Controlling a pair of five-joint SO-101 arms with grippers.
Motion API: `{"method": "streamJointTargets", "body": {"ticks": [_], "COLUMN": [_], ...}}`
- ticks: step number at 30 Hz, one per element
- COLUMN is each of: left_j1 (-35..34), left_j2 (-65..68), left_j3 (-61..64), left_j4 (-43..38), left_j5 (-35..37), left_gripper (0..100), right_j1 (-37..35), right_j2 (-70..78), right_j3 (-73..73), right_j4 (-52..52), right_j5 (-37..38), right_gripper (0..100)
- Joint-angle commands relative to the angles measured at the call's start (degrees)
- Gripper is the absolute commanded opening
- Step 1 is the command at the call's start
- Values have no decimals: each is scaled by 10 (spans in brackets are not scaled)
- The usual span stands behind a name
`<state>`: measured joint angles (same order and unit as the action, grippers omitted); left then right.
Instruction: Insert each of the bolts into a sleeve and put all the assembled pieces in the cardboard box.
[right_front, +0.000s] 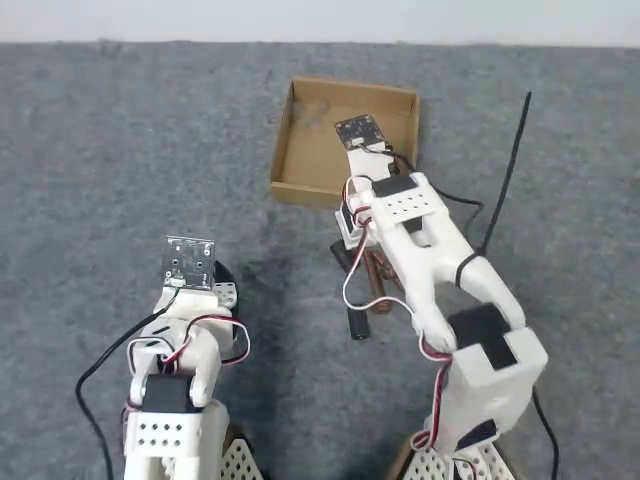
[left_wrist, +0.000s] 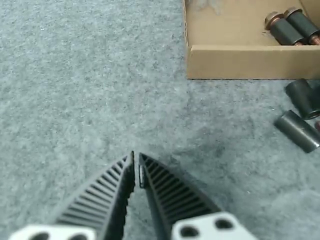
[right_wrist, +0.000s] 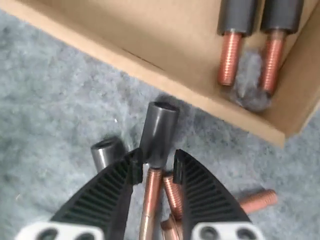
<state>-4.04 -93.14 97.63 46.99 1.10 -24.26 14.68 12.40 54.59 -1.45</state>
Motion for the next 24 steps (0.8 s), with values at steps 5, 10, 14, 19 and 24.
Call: {"method": "streamJointTargets", "body": {"ticks": [5,10,14,19,24], "left_j1": [0,0,0,0,0], "left_j2": [-6,-6,-5,-5,-5], "left_j3": [-7,-7,-7,-7,-7], "left_j4": [-16,-16,-16,-16,-16], "left_j5": [-4,-4,-4,-4,-4], "left_gripper": [12,12,12,12,12], "right_j1": [-6,-6,-4,-2,2], "right_j2": [22,53,76,79,77], "right_j3": [-53,-60,-60,-60,-60], "right_j4": [-9,-11,-29,-29,-28], "right_j5": [-7,-7,-7,-6,-2], "right_gripper": [85,85,85,79,6]}}
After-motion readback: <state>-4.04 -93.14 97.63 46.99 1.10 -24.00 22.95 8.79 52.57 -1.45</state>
